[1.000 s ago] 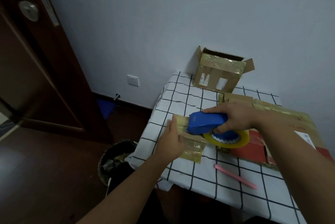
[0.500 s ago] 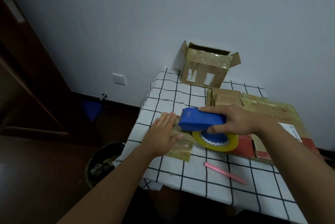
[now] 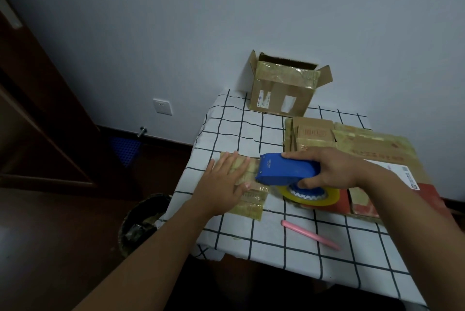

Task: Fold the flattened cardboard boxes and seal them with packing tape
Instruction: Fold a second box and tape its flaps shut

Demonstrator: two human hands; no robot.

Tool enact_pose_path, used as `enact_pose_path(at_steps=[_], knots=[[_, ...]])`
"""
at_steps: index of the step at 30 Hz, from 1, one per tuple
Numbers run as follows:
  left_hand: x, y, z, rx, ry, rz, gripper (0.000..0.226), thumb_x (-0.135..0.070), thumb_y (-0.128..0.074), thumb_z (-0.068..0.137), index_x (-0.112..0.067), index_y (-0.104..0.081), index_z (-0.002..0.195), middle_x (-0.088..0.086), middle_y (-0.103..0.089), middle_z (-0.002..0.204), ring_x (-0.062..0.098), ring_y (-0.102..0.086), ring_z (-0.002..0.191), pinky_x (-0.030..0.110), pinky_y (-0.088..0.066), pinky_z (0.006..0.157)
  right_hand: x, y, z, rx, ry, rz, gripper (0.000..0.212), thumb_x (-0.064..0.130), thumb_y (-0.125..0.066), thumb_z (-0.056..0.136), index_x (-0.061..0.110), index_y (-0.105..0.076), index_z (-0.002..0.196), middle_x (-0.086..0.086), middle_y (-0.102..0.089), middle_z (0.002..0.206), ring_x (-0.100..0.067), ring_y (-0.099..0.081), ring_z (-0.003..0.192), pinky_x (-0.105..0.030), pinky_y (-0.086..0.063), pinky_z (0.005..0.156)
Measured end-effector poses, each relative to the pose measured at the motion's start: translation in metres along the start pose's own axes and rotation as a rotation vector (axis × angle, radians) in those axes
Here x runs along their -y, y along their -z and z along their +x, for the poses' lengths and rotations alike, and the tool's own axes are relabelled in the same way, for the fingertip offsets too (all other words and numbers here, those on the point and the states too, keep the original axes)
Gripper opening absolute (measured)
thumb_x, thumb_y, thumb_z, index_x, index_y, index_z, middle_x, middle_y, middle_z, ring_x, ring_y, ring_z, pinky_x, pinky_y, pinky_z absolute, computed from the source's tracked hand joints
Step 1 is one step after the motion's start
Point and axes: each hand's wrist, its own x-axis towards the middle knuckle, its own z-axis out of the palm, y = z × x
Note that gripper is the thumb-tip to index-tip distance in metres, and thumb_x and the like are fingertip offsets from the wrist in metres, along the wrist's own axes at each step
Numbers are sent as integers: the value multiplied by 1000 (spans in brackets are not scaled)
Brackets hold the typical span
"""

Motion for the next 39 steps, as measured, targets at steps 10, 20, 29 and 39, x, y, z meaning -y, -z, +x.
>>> enact_pose_path(at_steps=[10,20,29,39], knots=[[-22,2,-3,-2,-97,126,68,-57,-10,98,-22,1,156,4,6,163,17,15,148,35,16,116,8,-1,0,-8,-42,13,70,43,-74,82,53,-39,142,11,-55,122,-9,-53,102,-29,-44,90],[-8,19,-8,43,-210,28,78,-50,-37,97,-13,-4,157,3,-2,164,15,5,151,26,11,114,41,-18,-8,-47,-84,6,73,51,-70,84,43,-36,148,9,-52,123,-10,-51,101,-15,-38,75],[-20,8,-10,-8,-162,26,66,-52,-39,99,-27,-15,156,4,-4,164,19,-4,151,27,7,114,39,-35,-28,-99,-100,100,75,51,-70,83,46,-34,149,5,-55,130,-13,-55,105,-30,-49,90],[-21,7,-8,-8,-172,54,58,-54,-36,99,-46,-14,152,8,-5,164,21,-3,151,32,2,115,23,-31,-71,-100,-127,69,71,44,-73,83,51,-36,144,18,-51,123,-3,-52,103,-16,-40,82]])
